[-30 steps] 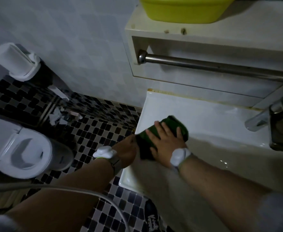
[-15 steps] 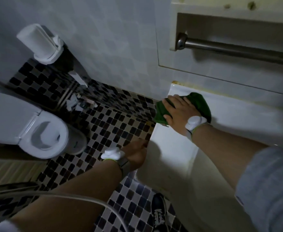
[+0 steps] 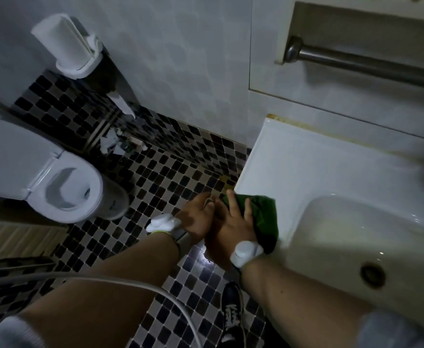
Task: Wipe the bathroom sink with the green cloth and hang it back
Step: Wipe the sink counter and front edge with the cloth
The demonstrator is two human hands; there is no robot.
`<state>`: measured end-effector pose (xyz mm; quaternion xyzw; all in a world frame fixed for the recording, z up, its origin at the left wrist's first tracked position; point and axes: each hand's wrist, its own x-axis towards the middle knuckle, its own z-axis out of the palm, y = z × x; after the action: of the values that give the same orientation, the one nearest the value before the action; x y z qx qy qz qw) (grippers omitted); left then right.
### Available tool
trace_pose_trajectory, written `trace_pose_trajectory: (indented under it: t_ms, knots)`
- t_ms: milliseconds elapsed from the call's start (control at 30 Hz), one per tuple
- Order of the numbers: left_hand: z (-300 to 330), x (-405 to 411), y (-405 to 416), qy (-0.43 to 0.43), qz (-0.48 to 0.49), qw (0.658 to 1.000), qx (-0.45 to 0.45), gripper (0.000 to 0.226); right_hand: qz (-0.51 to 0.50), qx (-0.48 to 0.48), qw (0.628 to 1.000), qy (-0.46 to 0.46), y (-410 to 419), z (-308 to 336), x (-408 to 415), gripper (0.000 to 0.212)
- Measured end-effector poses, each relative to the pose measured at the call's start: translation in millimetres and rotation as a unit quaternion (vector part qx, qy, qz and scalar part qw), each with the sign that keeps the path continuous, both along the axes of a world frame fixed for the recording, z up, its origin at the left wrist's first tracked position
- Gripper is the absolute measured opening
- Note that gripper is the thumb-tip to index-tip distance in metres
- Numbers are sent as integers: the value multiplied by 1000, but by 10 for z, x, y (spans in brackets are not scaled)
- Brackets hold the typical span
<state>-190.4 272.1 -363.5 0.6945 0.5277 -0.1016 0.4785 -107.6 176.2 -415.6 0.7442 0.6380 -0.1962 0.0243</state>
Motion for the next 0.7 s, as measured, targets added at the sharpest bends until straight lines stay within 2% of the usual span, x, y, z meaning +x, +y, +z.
trace_pose_trajectory:
  t_ms: [67,167,233,333,400,533,633,700]
  knots:
    - [-11,-19,-3,-5,3,1000,-23,42,12,27,999,29,-16,-1,64,75]
    - [-25,-62,-56,-9,-7,1000,-19,45,-60,97,984,136,61,49,427,46]
    - [-34,-70,-108,8,-28,1000,-2,45,-95,143,978,118,132,43,747,36]
    - [-90,-106,-156,13,-23,1000,-10,48,-74,101,992,8,252,28,1050,47]
    - [-76,-123,-185,15,-21,999,-24,53,-72,80,994,-21,294,13,1065,53]
    - [28,-164,-271,13,-32,999,39,58,-109,102,989,-3,167,3,757,53]
    - [69,-195,-276,-7,-20,998,65,59,-54,82,995,11,17,37,453,49]
    - [79,-223,-270,-12,-17,998,58,57,7,56,998,20,-132,43,217,58]
